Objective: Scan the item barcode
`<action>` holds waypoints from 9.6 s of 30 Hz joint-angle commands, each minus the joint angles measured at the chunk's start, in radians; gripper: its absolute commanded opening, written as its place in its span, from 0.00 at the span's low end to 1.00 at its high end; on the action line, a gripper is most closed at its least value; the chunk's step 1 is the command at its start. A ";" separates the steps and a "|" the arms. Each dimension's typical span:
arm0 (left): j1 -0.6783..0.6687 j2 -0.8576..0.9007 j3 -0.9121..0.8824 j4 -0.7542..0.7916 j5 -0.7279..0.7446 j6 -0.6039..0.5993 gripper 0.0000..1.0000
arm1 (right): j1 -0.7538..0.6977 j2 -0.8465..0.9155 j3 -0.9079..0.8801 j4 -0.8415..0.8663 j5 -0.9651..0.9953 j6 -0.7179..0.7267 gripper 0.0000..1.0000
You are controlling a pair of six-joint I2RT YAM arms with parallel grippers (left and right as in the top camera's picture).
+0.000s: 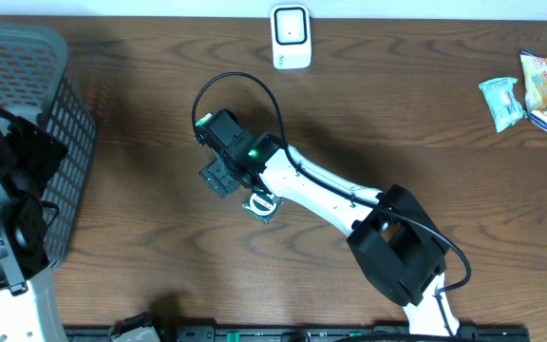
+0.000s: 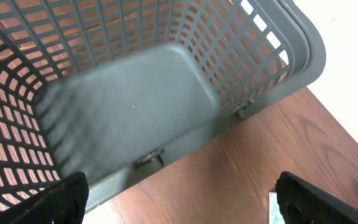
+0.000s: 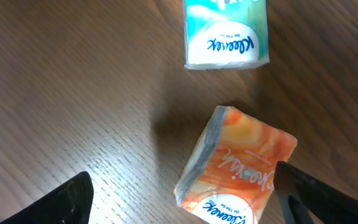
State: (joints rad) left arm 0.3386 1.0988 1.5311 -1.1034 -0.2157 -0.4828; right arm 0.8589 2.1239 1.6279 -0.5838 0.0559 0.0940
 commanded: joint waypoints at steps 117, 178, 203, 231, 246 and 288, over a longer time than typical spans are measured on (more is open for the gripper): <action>0.003 0.000 0.002 -0.004 -0.006 -0.009 0.95 | -0.022 0.137 -0.023 0.000 0.246 -0.080 0.33; 0.003 0.000 0.002 -0.004 -0.006 -0.008 0.95 | -0.040 0.211 0.214 -0.269 0.275 -0.065 0.52; 0.003 0.000 0.002 -0.004 -0.006 -0.008 0.95 | -0.291 0.214 0.435 -0.531 -0.596 -0.139 0.01; 0.003 0.000 0.002 -0.004 -0.006 -0.009 0.95 | -0.832 0.223 0.151 -0.542 -0.798 -0.151 0.33; 0.003 0.000 0.002 -0.004 -0.006 -0.008 0.95 | -0.696 0.223 0.237 -0.623 -0.687 -0.255 0.57; 0.003 0.000 0.002 -0.004 -0.006 -0.009 0.95 | -0.775 0.223 0.235 -0.315 -1.618 -0.196 0.01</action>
State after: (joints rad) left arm 0.3386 1.0988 1.5311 -1.1034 -0.2157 -0.4828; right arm 0.0788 2.3497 1.8458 -0.9146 -1.4567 -0.0914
